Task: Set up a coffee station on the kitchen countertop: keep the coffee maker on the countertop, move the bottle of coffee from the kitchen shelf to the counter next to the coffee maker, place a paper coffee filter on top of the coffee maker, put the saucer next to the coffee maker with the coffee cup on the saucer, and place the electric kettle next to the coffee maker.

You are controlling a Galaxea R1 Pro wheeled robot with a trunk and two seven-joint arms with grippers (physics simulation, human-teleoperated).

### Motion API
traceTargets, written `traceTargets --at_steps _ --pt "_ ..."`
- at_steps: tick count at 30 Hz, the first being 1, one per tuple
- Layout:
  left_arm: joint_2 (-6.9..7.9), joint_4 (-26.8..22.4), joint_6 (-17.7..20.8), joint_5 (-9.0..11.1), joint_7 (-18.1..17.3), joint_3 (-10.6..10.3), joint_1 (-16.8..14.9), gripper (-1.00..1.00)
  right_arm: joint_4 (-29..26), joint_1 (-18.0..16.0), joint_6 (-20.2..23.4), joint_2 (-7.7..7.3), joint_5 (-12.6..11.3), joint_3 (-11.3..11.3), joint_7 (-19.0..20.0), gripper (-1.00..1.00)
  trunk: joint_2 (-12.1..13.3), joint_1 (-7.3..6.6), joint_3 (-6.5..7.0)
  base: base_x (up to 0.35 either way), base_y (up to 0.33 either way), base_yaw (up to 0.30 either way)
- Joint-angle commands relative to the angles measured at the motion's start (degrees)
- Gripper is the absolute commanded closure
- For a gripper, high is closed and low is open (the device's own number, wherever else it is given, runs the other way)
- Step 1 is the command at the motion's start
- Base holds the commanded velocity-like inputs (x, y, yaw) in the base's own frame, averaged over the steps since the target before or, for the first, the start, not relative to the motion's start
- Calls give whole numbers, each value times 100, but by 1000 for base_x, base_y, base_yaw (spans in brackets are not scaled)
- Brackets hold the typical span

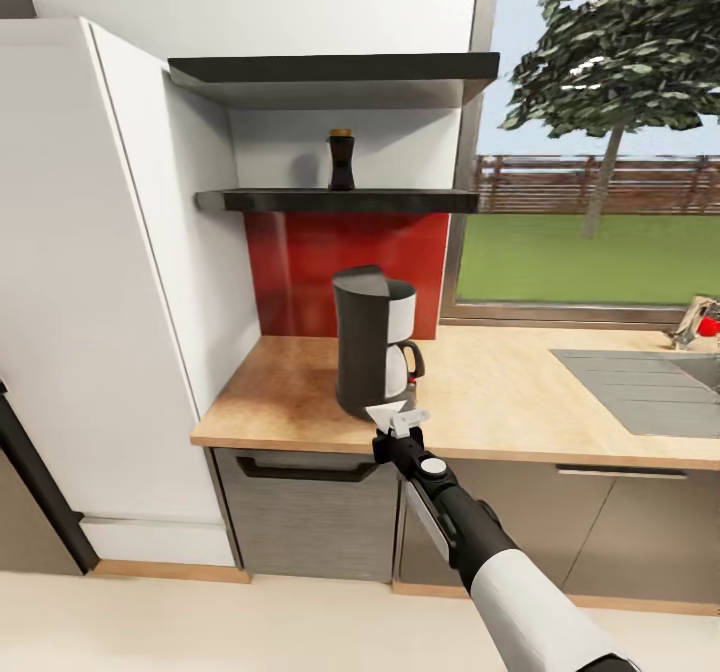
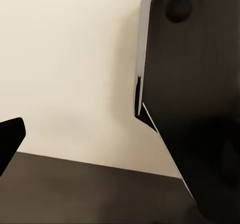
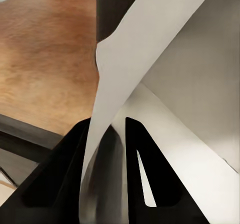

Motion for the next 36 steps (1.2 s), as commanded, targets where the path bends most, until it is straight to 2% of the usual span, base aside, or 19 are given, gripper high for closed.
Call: traceTargets --at_steps 1,5,17,26,30,32,36 --pt "1 -9 -10 32 8 -6 2 -100 -10 -3 30 0 -19 3 14 100 -11 3 -11 0 -276 0" --pt "14 -9 -1 32 8 -6 2 -100 -31 -3 35 0 -19 3 13 100 -11 3 -11 77 -275 0" --pt "68 -1 57 15 16 2 2 -100 -66 -3 48 0 8 -57 -19 100 -11 3 -11 86 -104 0" --pt "59 3 24 19 11 -1 -4 -100 -81 -3 67 0 3 -78 -22 100 -11 3 -11 92 -184 0" --pt "14 7 35 28 19 10 0 -100 -417 -3 68 0 3 -64 -22 100 -11 3 -10 4 -14 0" --pt "6 8 26 36 11 24 2 -100 -537 -3 66 -50 -4 -54 -22 100 -11 3 -1 1 -3 0" --pt "5 8 45 44 14 35 2 -100 -595 -3 66 -92 -9 -55 -24 100 -11 3 30 0 0 0"
